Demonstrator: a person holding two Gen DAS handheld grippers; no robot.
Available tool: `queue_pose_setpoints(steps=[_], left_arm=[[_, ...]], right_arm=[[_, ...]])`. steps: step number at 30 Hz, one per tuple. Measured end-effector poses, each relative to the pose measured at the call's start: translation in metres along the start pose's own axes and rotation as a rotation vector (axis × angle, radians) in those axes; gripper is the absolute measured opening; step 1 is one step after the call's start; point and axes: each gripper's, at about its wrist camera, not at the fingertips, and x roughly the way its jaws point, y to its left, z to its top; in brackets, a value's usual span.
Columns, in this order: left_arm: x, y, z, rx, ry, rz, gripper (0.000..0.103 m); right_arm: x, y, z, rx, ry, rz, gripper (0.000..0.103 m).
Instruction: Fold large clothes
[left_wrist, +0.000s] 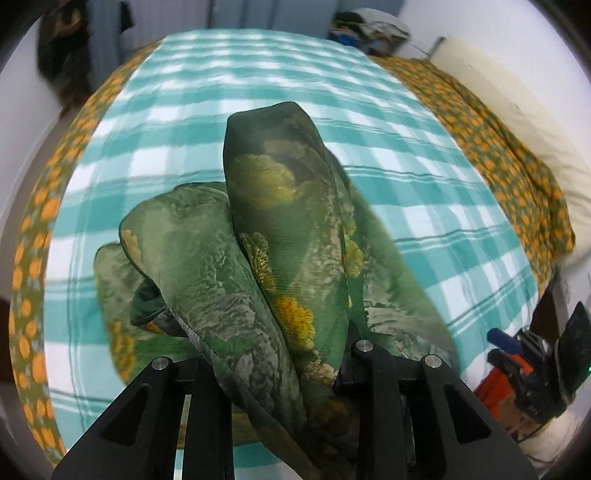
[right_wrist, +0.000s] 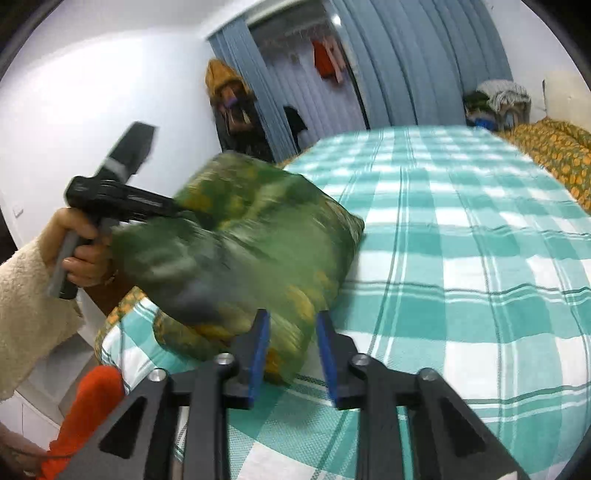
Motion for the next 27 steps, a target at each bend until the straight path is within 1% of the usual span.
queue_pose_setpoints(steps=[3, 6, 9, 12, 15, 16, 19, 21, 24, 27], left_arm=[[0.003, 0.026, -0.012, -0.045, -0.001, 0.012, 0.026], [0.004, 0.049, -0.023, -0.096, -0.009, 0.003, 0.027], [0.007, 0.071, -0.033, -0.128, -0.011, 0.006, 0.027], [0.015, 0.091, -0.044, -0.153, -0.005, 0.021, 0.028], [0.03, 0.105, -0.057, -0.187, 0.019, 0.004, 0.031], [0.036, 0.11, -0.062, -0.192, 0.029, 0.004, 0.032], [0.05, 0.114, -0.072, -0.182, 0.041, 0.016, 0.035], [0.058, 0.117, -0.075, -0.194, 0.04, 0.008, 0.036], [0.067, 0.129, -0.078, -0.248, 0.046, -0.027, 0.037], [0.068, 0.132, -0.079, -0.258, 0.042, -0.046, 0.038]], right_arm=[[0.021, 0.022, 0.007, -0.037, 0.035, 0.053, 0.026], [0.048, 0.05, 0.014, -0.102, 0.066, 0.07, 0.026], [0.072, 0.067, 0.016, -0.13, 0.102, 0.09, 0.026], [0.103, 0.078, 0.01, -0.15, 0.176, 0.094, 0.025], [0.131, 0.084, -0.006, -0.174, 0.247, 0.048, 0.022], [0.136, 0.085, -0.01, -0.18, 0.258, 0.036, 0.022], [0.149, 0.09, -0.03, -0.232, 0.268, -0.005, 0.021], [0.156, 0.088, -0.038, -0.218, 0.274, -0.011, 0.021], [0.162, 0.087, -0.04, -0.192, 0.273, -0.01, 0.021], [0.163, 0.09, -0.037, -0.188, 0.284, -0.016, 0.021]])
